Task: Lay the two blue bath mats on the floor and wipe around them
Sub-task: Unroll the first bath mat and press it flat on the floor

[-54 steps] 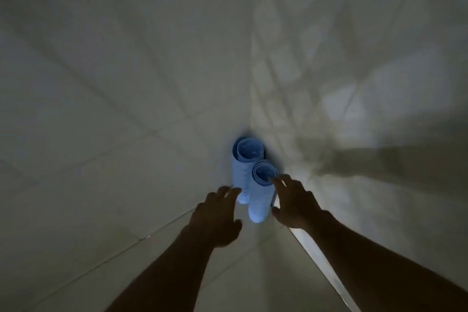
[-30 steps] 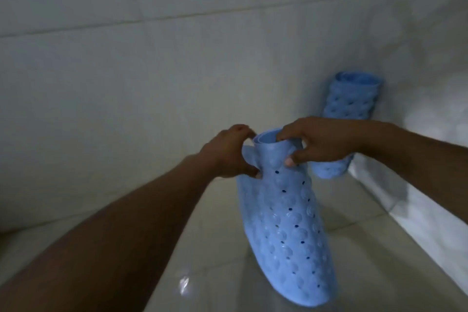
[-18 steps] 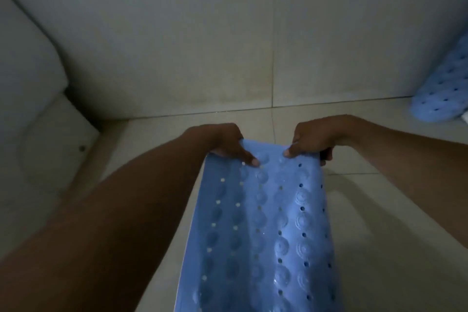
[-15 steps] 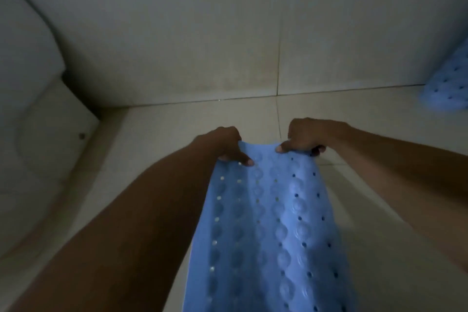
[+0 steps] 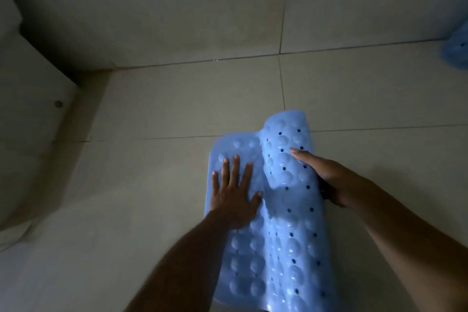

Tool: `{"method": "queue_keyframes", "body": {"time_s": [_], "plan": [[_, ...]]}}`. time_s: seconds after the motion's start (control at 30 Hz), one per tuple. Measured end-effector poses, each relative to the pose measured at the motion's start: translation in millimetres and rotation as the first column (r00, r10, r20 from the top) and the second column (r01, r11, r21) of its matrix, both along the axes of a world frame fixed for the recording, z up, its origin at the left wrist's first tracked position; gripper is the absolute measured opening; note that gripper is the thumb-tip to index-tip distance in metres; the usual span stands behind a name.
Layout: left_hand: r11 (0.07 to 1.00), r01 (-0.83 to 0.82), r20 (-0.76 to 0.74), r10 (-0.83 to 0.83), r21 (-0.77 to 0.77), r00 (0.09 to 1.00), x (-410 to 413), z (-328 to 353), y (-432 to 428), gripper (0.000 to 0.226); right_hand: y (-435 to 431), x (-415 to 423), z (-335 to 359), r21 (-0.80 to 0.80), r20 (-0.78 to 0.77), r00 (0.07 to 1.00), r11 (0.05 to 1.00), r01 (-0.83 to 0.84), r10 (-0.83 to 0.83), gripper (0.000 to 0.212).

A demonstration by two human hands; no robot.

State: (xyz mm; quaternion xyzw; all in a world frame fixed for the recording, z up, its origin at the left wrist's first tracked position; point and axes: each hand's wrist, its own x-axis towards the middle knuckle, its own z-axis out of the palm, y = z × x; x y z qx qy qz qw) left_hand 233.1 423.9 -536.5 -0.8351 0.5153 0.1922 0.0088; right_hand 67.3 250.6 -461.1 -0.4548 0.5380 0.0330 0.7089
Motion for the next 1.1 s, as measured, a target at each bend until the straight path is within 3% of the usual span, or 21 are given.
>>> {"method": "queue_keyframes", "body": {"time_s": [0.03,0.1,0.23,0.37,0.47,0.63,0.73,0.8,0.9,0.93,1.0,1.1], "plan": [[1.000,0.019,0.006,-0.019,0.006,1.000,8.0,1.9,-1.1,0.083,3.9,-2.5,6.6,0.045,0.096,0.995,0.998,-0.041,0.037,0.064],[0.999,0.017,-0.007,-0.016,0.035,1.000,14.8,6.0,-5.3,0.082,9.2,-6.1,15.5,0.113,0.197,0.980,0.991,-0.066,0.043,0.059],[0.995,-0.077,-0.031,0.079,0.065,0.996,-0.6,13.5,-15.2,0.077,11.1,-12.2,17.7,0.312,0.294,0.944,0.948,0.053,-0.150,0.059],[0.986,-0.104,-0.037,0.110,0.127,0.993,-4.7,20.6,-15.4,0.073,10.5,-19.8,14.8,0.278,0.229,0.958,0.955,0.104,-0.171,0.047],[0.974,-0.131,-0.023,0.137,0.184,0.990,-10.6,16.9,-18.5,0.075,12.9,-19.7,16.4,0.253,0.224,0.974,0.966,-0.051,-0.007,0.058],[0.964,-0.157,-0.006,0.162,0.214,0.987,-9.9,14.6,-21.9,0.074,4.2,-10.2,33.9,0.161,0.162,0.982,0.980,-0.118,0.092,0.045],[0.969,-0.163,-0.031,0.172,0.188,0.985,-1.5,19.9,-21.6,0.068,-14.1,-16.0,43.8,0.008,0.094,0.990,0.994,-0.111,0.110,0.050],[0.960,-0.216,-0.035,0.225,0.177,0.974,11.7,18.6,-23.5,0.068,-35.6,-28.3,48.7,-0.206,0.003,0.999,0.977,-0.047,0.048,0.062],[0.938,-0.280,-0.050,0.295,0.203,0.954,32.0,18.3,-29.2,0.069,-65.2,-48.9,56.7,-0.623,-0.282,0.941,0.781,-0.032,-0.187,0.099],[0.936,-0.285,-0.049,0.301,0.208,0.952,34.9,17.4,-30.7,0.069,-70.1,-54.2,58.8,-0.718,-0.361,0.898,0.689,-0.095,-0.252,0.099],[0.933,-0.308,-0.032,0.319,0.187,0.947,34.3,15.5,-32.8,0.070,-72.1,-61.8,55.0,-0.810,-0.371,0.879,0.568,-0.149,-0.298,0.086],[0.968,-0.244,0.029,0.243,0.054,0.970,18.9,16.2,-40.5,0.073,-67.3,-67.2,39.2,-0.827,-0.441,0.839,0.508,-0.242,-0.318,0.077]]}}
